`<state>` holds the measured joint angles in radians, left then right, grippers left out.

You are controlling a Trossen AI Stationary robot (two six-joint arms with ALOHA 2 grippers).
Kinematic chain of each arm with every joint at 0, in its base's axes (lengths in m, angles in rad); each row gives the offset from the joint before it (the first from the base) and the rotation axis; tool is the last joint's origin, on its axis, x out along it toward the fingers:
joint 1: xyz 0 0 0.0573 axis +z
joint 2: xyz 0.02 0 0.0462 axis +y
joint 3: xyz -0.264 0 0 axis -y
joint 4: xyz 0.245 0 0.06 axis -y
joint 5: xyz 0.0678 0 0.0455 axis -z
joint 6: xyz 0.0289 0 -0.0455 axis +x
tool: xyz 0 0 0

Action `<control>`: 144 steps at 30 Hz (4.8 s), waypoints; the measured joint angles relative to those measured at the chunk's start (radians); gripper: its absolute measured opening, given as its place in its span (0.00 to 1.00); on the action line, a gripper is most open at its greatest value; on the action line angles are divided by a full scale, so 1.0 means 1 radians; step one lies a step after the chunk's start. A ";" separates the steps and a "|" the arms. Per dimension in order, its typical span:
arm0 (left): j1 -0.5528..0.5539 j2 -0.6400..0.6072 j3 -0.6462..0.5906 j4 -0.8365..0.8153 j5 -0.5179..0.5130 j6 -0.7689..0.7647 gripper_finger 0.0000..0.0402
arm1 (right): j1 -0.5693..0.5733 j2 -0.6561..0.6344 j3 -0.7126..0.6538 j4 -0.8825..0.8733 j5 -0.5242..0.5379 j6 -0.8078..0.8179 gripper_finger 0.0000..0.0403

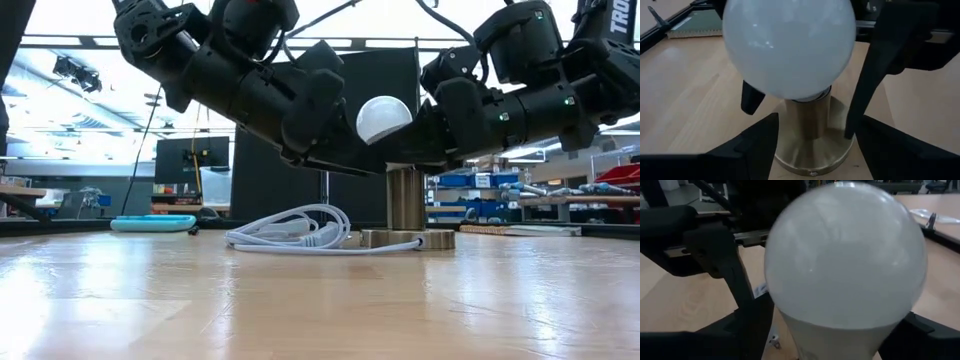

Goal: Screw lightbulb
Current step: Insert the white lightbulb into the desk lamp

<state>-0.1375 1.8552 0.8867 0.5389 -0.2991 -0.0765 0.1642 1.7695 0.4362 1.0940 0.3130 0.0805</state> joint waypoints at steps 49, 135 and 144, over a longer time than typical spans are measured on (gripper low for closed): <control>0.021 -0.097 0.002 -0.057 -0.033 0.047 0.66 | 0.043 -0.356 0.000 -0.532 0.064 0.005 0.85; 0.006 0.318 0.111 0.340 -0.044 -0.014 0.66 | 0.024 -0.470 0.122 -1.014 -0.028 0.076 0.83; 0.006 0.316 0.109 0.367 -0.049 -0.032 0.66 | 0.023 -0.470 0.122 -1.029 -0.037 0.085 0.81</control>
<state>-0.1310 2.1708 0.9955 0.9061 -0.3477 -0.1081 0.1875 1.2999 0.5583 0.0650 0.2764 0.1654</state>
